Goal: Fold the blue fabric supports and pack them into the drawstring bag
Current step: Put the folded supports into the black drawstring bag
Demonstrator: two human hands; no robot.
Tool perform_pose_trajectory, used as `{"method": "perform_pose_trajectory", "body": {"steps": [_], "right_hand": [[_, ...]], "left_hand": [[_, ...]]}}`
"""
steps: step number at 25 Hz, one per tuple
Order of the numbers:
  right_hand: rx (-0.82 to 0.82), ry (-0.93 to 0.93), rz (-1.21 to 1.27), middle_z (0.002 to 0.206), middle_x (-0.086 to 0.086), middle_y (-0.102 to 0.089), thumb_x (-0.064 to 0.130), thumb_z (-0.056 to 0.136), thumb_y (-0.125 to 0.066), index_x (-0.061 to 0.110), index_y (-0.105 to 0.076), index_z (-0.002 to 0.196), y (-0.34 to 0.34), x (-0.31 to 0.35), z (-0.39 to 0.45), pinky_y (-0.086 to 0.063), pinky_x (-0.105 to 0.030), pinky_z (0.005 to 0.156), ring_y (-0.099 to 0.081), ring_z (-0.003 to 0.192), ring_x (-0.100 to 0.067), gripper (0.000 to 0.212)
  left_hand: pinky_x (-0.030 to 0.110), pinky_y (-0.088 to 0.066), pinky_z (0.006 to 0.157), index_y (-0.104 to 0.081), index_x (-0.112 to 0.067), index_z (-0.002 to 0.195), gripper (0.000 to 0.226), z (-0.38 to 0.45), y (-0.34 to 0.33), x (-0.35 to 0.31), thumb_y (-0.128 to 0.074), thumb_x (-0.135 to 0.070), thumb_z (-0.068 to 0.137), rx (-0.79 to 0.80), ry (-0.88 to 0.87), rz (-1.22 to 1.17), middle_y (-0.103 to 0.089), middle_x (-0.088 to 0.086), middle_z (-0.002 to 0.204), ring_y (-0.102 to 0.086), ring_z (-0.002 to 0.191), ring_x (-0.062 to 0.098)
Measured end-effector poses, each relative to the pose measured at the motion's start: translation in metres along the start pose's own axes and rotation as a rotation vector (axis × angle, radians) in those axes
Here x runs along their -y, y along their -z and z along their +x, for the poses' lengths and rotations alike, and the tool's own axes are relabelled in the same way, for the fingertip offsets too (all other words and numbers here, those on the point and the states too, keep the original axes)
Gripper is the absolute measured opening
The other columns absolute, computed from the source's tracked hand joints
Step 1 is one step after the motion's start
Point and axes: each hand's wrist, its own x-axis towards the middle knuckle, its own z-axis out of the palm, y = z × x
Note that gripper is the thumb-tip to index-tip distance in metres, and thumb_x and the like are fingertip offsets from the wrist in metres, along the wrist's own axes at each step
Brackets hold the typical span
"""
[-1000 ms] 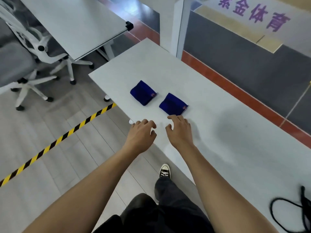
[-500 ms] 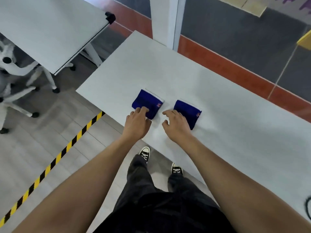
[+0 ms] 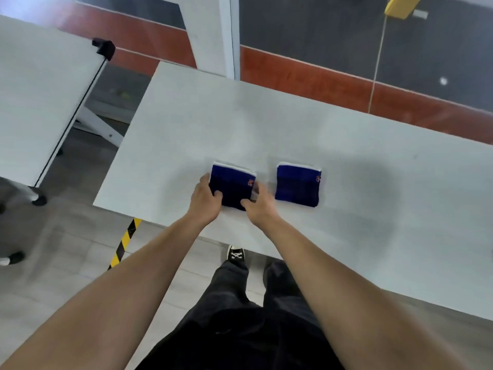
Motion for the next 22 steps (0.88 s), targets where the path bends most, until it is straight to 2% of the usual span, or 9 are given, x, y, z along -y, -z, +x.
{"method": "perform_pose_trajectory", "body": {"steps": [3, 6, 8, 10, 13, 16, 18, 20, 22], "right_hand": [[-0.071, -0.094, 0.163, 0.118, -0.002, -0.065, 0.013, 0.091, -0.061, 0.016, -0.056, 0.125, -0.006, 0.005, 0.004, -0.051, -0.029, 0.08, -0.064, 0.102, -0.022, 0.034], [-0.104, -0.154, 0.192, 0.119, 0.003, -0.061, 0.016, 0.095, -0.06, 0.015, -0.051, 0.133, 0.002, 0.003, 0.004, -0.053, -0.034, 0.088, -0.063, 0.103, -0.02, 0.039], [-0.103, -0.143, 0.193, 0.12, 0.001, -0.062, 0.016, 0.095, -0.061, 0.015, -0.049, 0.137, 0.009, 0.0, 0.004, -0.054, -0.034, 0.089, -0.063, 0.102, -0.021, 0.043], [-0.101, -0.103, 0.185, 0.114, 0.004, -0.065, 0.019, 0.095, -0.06, 0.019, -0.052, 0.132, 0.016, 0.0, 0.002, -0.053, -0.035, 0.09, -0.063, 0.1, -0.021, 0.038], [-0.148, 0.011, 0.091, 0.1, 0.008, -0.066, 0.028, 0.093, -0.056, 0.027, -0.055, 0.118, 0.028, -0.001, 0.005, -0.052, -0.039, 0.09, -0.064, 0.097, -0.022, 0.025], [-0.173, 0.115, 0.185, 0.102, -0.007, -0.065, 0.022, 0.098, -0.055, 0.021, -0.057, 0.115, 0.048, 0.003, 0.004, -0.048, -0.021, 0.069, -0.061, 0.087, -0.021, 0.017], [-0.237, 0.131, 0.238, 0.108, -0.007, -0.062, 0.023, 0.096, -0.058, 0.025, -0.057, 0.115, 0.069, 0.004, 0.004, -0.044, -0.017, 0.067, -0.062, 0.09, -0.018, 0.019], [-0.291, 0.097, 0.294, 0.107, 0.002, -0.062, 0.022, 0.095, -0.06, 0.027, -0.056, 0.12, 0.093, 0.002, 0.001, -0.043, -0.014, 0.066, -0.062, 0.091, -0.008, 0.026], [-0.324, 0.065, 0.351, 0.104, 0.007, -0.064, 0.019, 0.095, -0.06, 0.026, -0.052, 0.125, 0.115, -0.01, 0.001, -0.045, -0.014, 0.065, -0.062, 0.092, -0.006, 0.031]], "left_hand": [[0.035, -0.048, 0.093, -0.048, -0.012, 0.141, 0.047, 0.008, 0.0, -0.003, -0.052, -0.015, 0.094, -0.001, 0.056, -0.048, -0.06, 0.007, 0.13, -0.059, 0.112, 0.025], [0.037, -0.056, 0.084, -0.055, -0.011, 0.132, 0.043, 0.012, -0.004, -0.001, -0.059, -0.01, 0.089, 0.029, 0.147, -0.145, -0.066, 0.01, 0.121, -0.065, 0.1, 0.026], [0.033, -0.054, 0.076, -0.054, -0.01, 0.131, 0.043, 0.008, -0.01, -0.005, -0.061, -0.008, 0.089, 0.038, 0.166, -0.185, -0.065, 0.008, 0.115, -0.064, 0.096, 0.024], [0.029, -0.052, 0.072, -0.05, -0.009, 0.131, 0.044, 0.002, -0.016, -0.01, -0.061, -0.004, 0.089, 0.015, 0.177, -0.262, -0.063, 0.009, 0.113, -0.063, 0.095, 0.023], [0.036, -0.059, 0.077, -0.049, -0.008, 0.129, 0.045, -0.006, -0.023, -0.02, -0.06, 0.004, 0.087, -0.009, 0.179, -0.47, -0.063, 0.016, 0.12, -0.066, 0.103, 0.029], [0.044, -0.06, 0.086, -0.05, -0.008, 0.128, 0.046, -0.01, -0.03, -0.034, -0.058, 0.009, 0.087, -0.01, 0.143, -0.593, -0.062, 0.016, 0.124, -0.066, 0.109, 0.031], [0.043, -0.06, 0.088, -0.05, -0.009, 0.128, 0.046, -0.012, -0.038, -0.052, -0.057, 0.011, 0.087, 0.018, 0.108, -0.647, -0.064, 0.015, 0.122, -0.067, 0.108, 0.03], [0.04, -0.059, 0.089, -0.051, -0.013, 0.125, 0.044, -0.012, -0.049, -0.071, -0.058, 0.009, 0.087, 0.049, 0.057, -0.626, -0.067, 0.014, 0.115, -0.069, 0.105, 0.027], [0.038, -0.058, 0.089, -0.051, -0.019, 0.122, 0.042, -0.012, -0.063, -0.088, -0.061, 0.002, 0.087, 0.058, -0.027, -0.501, -0.068, 0.009, 0.111, -0.069, 0.102, 0.022]]}}
